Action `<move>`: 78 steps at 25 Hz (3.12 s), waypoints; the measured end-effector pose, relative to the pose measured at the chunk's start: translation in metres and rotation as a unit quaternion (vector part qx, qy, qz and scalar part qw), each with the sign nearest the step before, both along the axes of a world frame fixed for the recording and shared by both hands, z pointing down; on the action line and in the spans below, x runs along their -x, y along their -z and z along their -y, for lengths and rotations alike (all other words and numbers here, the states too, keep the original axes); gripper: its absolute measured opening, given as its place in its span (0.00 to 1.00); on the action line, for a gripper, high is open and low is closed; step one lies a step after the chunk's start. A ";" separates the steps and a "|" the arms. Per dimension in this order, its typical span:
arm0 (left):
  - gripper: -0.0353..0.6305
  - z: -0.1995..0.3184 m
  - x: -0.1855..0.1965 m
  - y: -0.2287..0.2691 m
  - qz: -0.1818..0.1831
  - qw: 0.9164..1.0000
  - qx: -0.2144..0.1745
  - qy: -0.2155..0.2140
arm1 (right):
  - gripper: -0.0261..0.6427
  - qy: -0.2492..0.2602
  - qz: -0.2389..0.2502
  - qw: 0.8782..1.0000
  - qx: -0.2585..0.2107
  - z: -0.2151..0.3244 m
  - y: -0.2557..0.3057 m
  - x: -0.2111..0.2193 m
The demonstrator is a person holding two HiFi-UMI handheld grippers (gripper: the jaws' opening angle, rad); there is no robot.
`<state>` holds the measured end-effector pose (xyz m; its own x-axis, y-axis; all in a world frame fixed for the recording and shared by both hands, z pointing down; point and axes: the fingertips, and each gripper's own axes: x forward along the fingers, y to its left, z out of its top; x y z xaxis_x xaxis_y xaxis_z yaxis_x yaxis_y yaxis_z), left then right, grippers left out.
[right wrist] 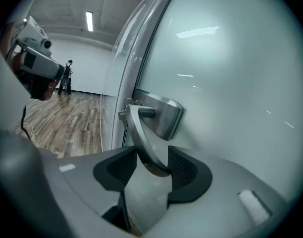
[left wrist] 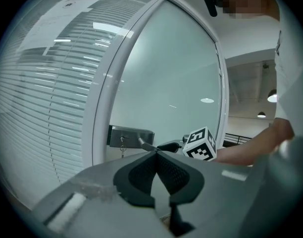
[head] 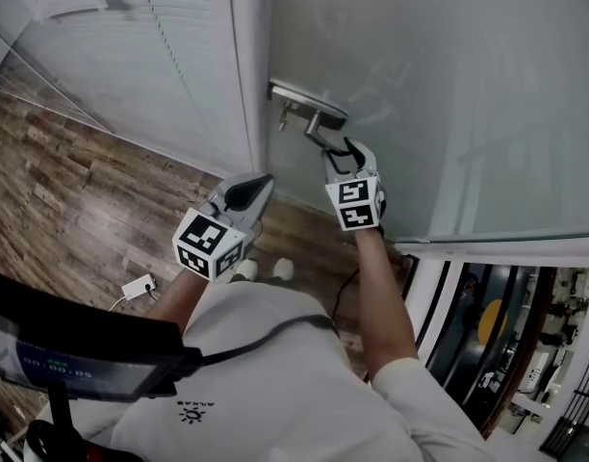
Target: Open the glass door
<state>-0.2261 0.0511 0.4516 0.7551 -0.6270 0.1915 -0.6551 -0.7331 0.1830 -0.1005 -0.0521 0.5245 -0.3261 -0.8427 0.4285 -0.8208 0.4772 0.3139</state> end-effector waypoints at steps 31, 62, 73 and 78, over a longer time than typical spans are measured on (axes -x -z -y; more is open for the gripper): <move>0.06 0.007 -0.039 0.004 0.029 1.000 -0.008 0.002 | 0.22 0.049 -0.218 0.972 -0.071 0.062 0.021 -0.022; 0.06 0.174 -0.170 0.011 0.024 0.985 -0.011 -0.173 | 0.17 0.009 -0.228 0.973 -0.020 0.232 0.016 -0.108; 0.06 0.297 -0.214 0.006 0.018 0.999 -0.005 -0.050 | 0.16 0.011 -0.188 0.982 -0.017 0.284 0.008 -0.152; 0.06 0.333 -0.206 0.003 0.023 1.000 0.000 0.001 | 0.16 -0.011 -0.153 0.988 -0.012 0.302 0.010 -0.161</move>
